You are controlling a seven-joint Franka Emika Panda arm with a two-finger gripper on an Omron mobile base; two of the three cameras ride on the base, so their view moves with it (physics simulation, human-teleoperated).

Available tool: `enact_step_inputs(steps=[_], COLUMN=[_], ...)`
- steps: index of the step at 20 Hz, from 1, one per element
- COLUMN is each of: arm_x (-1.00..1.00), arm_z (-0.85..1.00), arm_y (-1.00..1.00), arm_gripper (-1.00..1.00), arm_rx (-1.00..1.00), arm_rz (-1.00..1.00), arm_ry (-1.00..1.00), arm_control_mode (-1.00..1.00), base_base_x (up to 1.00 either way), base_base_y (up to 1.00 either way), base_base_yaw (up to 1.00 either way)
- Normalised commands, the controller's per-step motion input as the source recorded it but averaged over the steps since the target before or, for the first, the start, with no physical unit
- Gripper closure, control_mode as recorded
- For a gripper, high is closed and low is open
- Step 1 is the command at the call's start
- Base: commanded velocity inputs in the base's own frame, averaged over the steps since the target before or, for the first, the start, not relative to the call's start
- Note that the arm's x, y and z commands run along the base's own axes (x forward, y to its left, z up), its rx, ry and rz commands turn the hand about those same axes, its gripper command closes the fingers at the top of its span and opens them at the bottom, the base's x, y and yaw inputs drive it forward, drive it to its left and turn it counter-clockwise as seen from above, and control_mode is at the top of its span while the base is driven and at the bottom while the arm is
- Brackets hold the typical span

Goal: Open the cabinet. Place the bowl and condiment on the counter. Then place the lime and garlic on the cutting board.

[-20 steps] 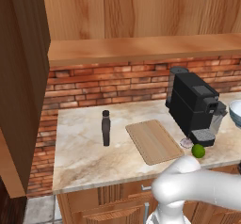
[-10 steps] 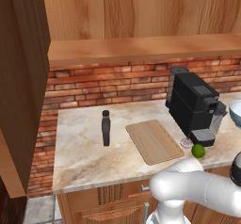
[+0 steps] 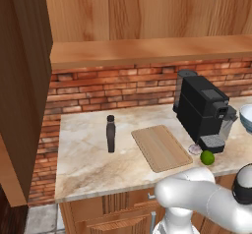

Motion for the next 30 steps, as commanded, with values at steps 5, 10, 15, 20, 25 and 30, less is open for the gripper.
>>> enact_step_inputs(steps=[5, 10, 15, 20, 25, 30], arm_x=[-0.23, -0.33, -0.35, -0.39, -0.28, -0.02], arm_z=[0.24, 0.2, 0.19, 0.14, 0.03, 0.0], arm_y=[0.39, 0.4, 0.43, 0.45, 0.52, 0.56], arm_gripper=[-1.0, -1.0, -1.0, -1.0, -1.0, -1.0], arm_rx=[-0.03, -0.02, -0.01, 0.0, 0.0, 0.0], arm_rz=[0.15, 0.17, 0.18, 0.17, 0.17, 0.15], arm_ry=[0.03, 0.03, 0.04, 0.03, 0.04, 0.04], arm_control_mode=[-1.0, -1.0, -1.0, -1.0, -1.0, -1.0], base_base_x=[0.0, 0.0, 0.0, 0.0, 0.0, 0.0], base_base_y=[0.0, 0.0, 0.0, 0.0, 0.0, 0.0], base_base_yaw=[0.0, 0.0, 0.0, 0.0, 0.0, 0.0])
